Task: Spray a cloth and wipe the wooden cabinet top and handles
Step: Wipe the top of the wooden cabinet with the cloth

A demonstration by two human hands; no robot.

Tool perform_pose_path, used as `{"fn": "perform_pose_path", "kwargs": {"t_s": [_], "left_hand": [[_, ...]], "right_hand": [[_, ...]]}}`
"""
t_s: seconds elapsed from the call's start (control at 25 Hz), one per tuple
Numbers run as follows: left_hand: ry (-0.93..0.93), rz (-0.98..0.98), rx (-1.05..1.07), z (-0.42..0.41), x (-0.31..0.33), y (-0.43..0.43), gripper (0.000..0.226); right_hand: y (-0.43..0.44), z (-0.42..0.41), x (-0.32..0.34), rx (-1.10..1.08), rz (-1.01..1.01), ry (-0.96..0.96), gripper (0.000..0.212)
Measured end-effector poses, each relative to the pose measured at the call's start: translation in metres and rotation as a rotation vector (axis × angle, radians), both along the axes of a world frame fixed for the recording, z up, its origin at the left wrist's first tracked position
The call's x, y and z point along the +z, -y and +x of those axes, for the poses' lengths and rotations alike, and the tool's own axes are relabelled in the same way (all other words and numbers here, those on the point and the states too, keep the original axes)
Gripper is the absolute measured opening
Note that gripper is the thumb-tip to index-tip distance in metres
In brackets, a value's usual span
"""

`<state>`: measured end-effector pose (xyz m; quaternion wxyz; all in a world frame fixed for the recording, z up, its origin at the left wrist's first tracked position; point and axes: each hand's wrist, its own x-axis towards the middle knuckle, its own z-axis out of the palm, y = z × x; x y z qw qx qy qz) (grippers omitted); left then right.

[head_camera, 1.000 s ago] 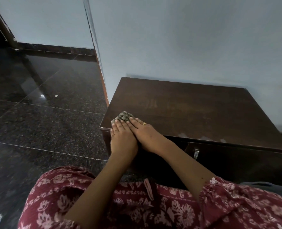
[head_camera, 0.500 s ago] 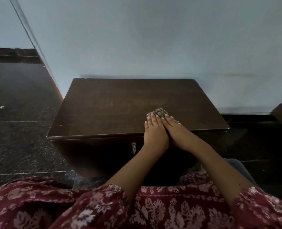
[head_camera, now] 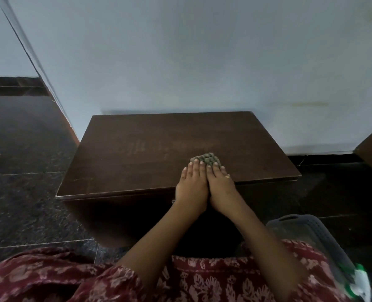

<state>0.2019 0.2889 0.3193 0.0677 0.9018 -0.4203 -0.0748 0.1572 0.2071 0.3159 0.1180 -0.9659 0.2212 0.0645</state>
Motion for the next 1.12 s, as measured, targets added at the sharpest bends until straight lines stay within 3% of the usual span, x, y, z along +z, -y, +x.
{"fn": "perform_pose_path", "kwargs": {"t_s": [0.28, 0.48, 0.76, 1.12], "left_hand": [[0.030, 0.090, 0.352, 0.057, 0.002, -0.082, 0.063], [0.068, -0.024, 0.385, 0.060, -0.006, -0.087, 0.059], [-0.030, -0.149, 0.142, 0.040, -0.017, 0.020, 0.057], [-0.218, -0.218, -0.214, -0.006, -0.013, 0.153, 0.056]], "right_hand": [[-0.066, 0.083, 0.004, 0.447, 0.007, -0.003, 0.062], [-0.053, 0.084, 0.003, 0.542, 0.009, 0.005, 0.061], [0.049, 0.027, 0.009, 0.349, -0.016, -0.067, 0.064], [0.153, -0.054, -0.003, -0.074, -0.089, -0.039, 0.066]]}}
